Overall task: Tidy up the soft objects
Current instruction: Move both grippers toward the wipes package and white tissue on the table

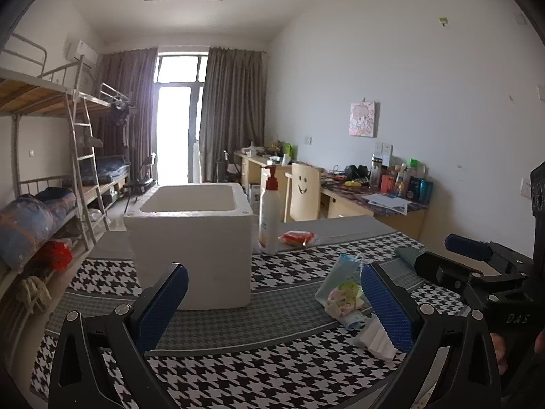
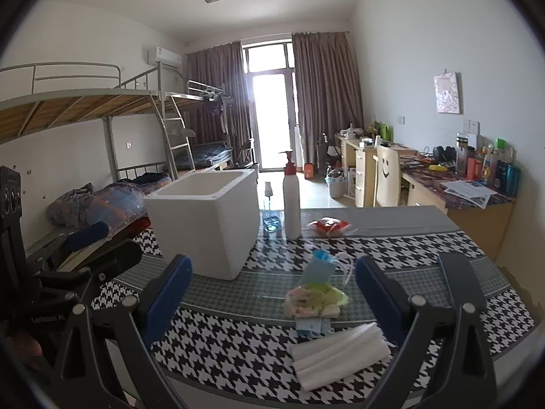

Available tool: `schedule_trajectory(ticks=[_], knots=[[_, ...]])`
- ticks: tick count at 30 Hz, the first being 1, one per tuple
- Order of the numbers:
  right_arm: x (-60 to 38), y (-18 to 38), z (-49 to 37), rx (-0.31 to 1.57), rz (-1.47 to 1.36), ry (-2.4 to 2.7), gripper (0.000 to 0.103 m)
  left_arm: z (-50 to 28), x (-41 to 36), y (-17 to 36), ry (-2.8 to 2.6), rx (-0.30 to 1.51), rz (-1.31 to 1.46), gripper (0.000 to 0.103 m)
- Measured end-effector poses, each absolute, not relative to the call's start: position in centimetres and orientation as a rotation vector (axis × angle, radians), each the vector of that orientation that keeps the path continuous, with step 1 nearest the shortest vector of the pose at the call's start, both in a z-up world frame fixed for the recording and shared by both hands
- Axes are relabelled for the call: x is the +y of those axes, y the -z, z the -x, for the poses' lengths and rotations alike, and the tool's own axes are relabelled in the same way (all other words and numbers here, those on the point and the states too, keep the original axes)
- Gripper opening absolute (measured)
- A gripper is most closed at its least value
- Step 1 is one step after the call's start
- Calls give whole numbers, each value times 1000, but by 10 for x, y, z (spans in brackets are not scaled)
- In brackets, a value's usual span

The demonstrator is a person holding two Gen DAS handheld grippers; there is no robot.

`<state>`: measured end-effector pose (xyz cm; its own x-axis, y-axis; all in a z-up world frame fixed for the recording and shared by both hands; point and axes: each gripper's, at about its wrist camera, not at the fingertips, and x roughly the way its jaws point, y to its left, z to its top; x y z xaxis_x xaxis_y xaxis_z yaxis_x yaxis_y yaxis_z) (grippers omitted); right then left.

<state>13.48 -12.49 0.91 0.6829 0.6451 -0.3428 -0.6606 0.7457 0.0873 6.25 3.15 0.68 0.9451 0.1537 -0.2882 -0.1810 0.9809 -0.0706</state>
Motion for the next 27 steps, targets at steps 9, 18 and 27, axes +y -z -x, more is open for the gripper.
schedule_trajectory(ticks=[9,18,27], knots=[[-142,-2,-143,395,23,-686,98,-77,22,-1,-122,325,100,102],[-160,9,-153,427,14,-641,98,-94,10,6,-75,373,95,102],[-169,20,-164,466,12,-613,98,-114,3,15,-43,418,99,102]])
